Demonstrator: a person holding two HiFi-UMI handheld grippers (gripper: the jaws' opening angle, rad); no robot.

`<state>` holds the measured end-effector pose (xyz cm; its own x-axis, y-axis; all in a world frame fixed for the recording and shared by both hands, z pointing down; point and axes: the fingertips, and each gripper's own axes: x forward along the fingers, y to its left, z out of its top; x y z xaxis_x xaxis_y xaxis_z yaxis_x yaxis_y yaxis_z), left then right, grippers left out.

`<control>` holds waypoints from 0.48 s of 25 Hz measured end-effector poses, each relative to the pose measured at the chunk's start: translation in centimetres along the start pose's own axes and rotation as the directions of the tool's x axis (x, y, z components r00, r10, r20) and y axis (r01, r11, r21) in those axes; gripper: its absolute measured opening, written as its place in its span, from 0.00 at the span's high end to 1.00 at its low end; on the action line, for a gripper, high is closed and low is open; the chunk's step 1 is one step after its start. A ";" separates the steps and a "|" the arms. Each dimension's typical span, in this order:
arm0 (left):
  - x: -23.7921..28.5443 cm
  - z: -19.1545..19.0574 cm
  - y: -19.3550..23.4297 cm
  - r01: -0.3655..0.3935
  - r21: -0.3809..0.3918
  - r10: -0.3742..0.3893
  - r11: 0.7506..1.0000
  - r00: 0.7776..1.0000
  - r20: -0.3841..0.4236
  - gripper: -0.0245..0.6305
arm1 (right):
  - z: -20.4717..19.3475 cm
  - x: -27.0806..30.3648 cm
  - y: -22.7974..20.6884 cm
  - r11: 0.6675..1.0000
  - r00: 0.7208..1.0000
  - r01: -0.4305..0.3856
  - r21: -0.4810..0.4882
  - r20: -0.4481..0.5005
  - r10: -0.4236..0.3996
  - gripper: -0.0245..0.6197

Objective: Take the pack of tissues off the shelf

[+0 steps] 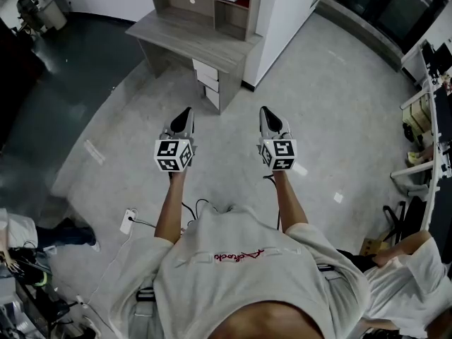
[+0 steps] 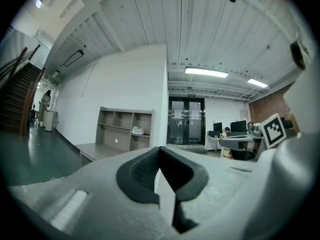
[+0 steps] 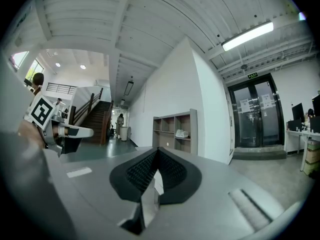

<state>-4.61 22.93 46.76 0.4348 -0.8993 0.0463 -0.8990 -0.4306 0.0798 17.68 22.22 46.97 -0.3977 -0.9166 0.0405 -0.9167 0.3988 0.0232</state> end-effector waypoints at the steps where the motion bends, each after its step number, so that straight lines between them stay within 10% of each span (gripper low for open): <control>1: 0.1 0.0 -0.2 0.000 0.001 0.000 1.000 1.000 0.000 0.96 | -0.1 -0.1 -0.1 1.000 1.000 -0.002 -0.001 -0.003 0.002 0.95; 12: 1.7 -0.4 -3.0 -0.015 0.009 0.015 1.000 1.000 0.000 0.96 | -1.2 -0.6 -2.5 1.000 0.999 -0.031 -0.004 -0.014 0.031 0.95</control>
<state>-1.21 22.72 46.99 0.4217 -0.9055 0.0479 -0.9057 -0.4181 0.0704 20.26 21.83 48.07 -0.4256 -0.9032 0.0549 -0.9037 0.4274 0.0259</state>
